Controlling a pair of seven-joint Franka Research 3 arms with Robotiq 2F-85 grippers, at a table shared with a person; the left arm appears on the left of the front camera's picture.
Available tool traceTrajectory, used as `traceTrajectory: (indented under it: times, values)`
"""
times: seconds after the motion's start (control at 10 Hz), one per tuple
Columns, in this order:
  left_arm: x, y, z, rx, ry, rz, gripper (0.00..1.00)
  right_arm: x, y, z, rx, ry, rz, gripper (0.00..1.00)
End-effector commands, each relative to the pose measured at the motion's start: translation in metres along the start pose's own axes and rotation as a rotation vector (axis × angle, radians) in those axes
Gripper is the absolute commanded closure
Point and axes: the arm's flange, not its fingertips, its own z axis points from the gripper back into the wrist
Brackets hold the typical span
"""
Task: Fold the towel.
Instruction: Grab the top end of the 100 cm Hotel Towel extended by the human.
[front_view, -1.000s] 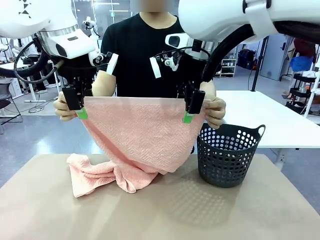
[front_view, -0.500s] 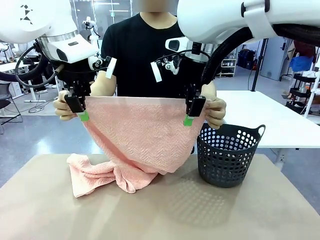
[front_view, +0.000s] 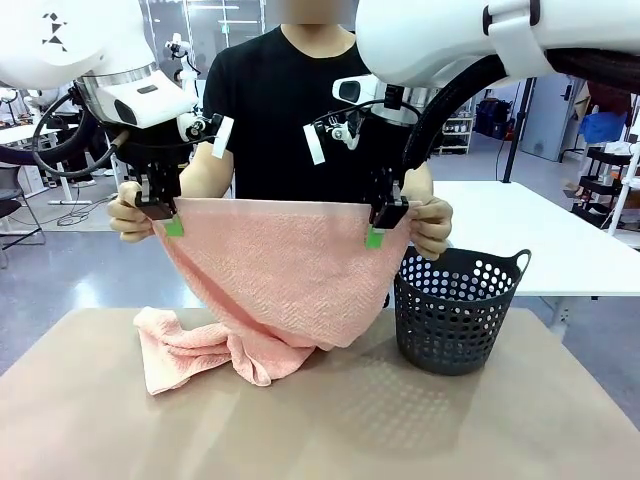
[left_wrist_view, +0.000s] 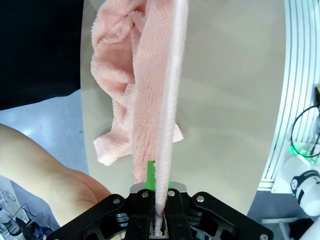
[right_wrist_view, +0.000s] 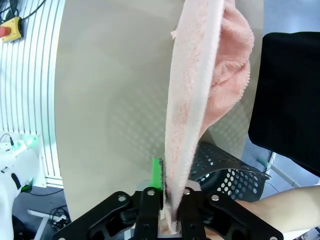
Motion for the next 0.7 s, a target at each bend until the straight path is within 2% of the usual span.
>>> traceTrajectory:
  times: [0.0, 0.3, 0.4, 0.6]
  values:
    - [-0.0012, -0.0034, -0.004, 0.009, -0.018, 0.02, 1.0, -0.0022, 0.0028, -0.0016, -0.016, 0.021, -0.034, 1.0]
    - [-0.0051, -0.0081, -0.0022, 0.007, -0.027, 0.06, 1.0, -0.0019, 0.0024, -0.0043, -0.02, 0.017, -0.042, 1.0]
    - [0.0001, -0.0002, 0.0001, 0.0, -0.001, 0.001, 1.0, -0.0001, -0.0002, 0.0002, -0.002, -0.001, -0.006, 1.0]
    - [0.0001, -0.0002, 0.0001, 0.0, -0.001, 0.001, 1.0, -0.0001, -0.0002, 0.0002, -0.002, -0.001, -0.006, 1.0]
